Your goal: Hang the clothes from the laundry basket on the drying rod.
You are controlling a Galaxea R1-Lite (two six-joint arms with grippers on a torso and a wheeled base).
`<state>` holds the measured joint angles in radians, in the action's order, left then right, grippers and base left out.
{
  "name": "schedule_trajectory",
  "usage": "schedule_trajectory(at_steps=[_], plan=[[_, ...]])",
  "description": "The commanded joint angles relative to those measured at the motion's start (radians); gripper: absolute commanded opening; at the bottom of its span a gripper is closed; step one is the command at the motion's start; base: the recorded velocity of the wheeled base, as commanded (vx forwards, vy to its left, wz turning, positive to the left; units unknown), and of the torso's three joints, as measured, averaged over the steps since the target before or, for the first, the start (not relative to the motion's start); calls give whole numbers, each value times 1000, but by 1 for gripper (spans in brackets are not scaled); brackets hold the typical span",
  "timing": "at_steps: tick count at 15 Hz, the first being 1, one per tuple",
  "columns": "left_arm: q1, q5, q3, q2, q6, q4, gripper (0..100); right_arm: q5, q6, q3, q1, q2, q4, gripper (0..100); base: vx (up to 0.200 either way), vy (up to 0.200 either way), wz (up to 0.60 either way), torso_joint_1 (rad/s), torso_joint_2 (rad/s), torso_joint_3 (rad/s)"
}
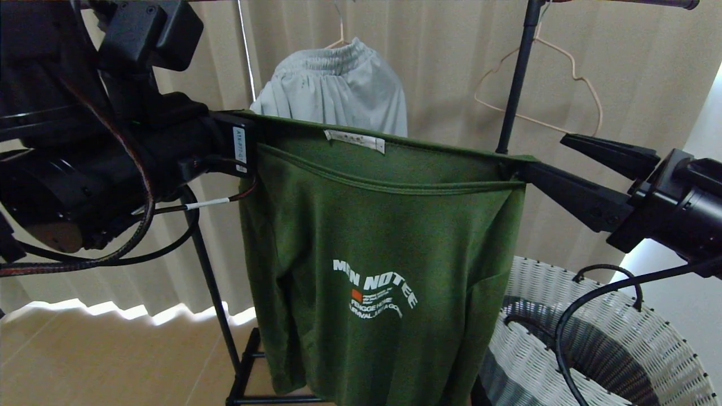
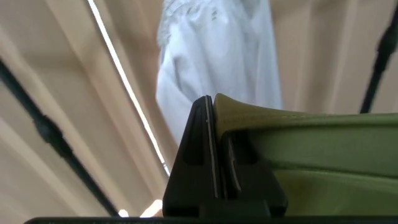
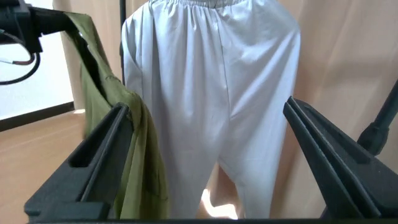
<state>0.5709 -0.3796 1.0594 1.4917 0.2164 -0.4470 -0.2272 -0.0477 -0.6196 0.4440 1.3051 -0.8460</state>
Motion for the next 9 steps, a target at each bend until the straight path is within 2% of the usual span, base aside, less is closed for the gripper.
schedule_trajectory(at_steps=[1,9], plan=[[-9,-1,1,2,0,-1,0,0,0,20,1,-10,-1,100,0,0,0,0,0,0],[-28,-9,-32,-2,26,2,0,-23,22,83,-24,-55,7,100,0,0,0,0,0,0]])
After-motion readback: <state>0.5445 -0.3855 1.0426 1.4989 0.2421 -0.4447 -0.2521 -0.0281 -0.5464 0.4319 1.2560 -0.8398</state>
